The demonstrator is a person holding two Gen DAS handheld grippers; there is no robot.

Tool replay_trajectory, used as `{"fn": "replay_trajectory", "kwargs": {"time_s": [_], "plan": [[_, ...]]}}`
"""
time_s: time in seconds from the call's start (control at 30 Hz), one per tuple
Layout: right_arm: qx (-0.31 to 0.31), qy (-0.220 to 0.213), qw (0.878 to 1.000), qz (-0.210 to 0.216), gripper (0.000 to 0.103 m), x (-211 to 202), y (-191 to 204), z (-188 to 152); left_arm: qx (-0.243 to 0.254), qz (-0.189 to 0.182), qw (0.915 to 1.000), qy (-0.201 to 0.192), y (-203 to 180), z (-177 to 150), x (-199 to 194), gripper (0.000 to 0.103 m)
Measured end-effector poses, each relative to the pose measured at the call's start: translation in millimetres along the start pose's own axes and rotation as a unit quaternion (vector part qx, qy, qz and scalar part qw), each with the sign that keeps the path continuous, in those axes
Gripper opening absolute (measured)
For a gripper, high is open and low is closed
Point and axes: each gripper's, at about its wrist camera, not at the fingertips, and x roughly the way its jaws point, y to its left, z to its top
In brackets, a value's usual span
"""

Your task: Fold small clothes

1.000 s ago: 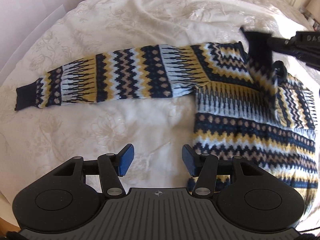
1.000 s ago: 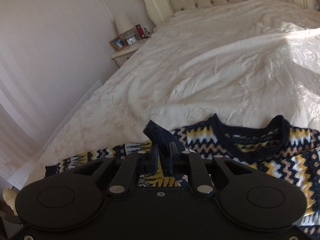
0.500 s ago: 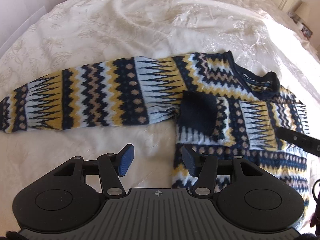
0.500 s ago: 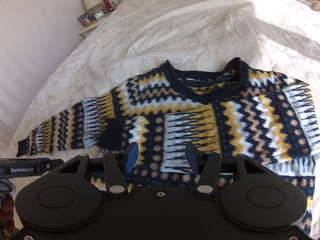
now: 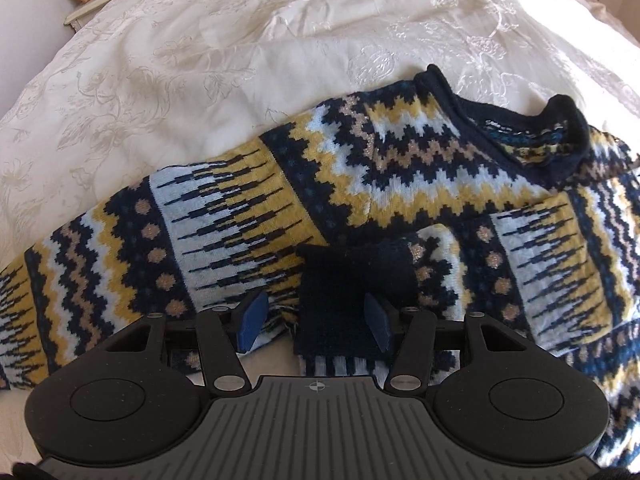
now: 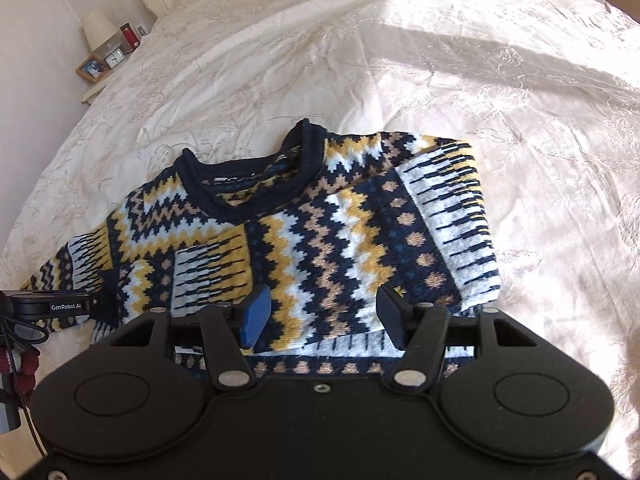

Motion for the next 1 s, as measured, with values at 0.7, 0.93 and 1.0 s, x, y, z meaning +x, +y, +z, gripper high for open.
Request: {"fn": "replay_trajectory", "kwargs": {"time_s": [0.7,0.93,1.0], "plan": [[0.056,0.027,0.995,-0.08,0.056,61,-80,41,-0.099,0.073,0.9924,-0.002,29,6,2,0.02],[0.038,0.034,0.993,-0.11,0.013,59,-80,48,-0.115,0.075,0.9906,-0.006,32,7,-8,0.021],[0.049,0.035,0.992,-0.115,0.013,61,-83,47,-0.113,0.069,0.9911,-0.011,29,8,-13,0.021]]}}
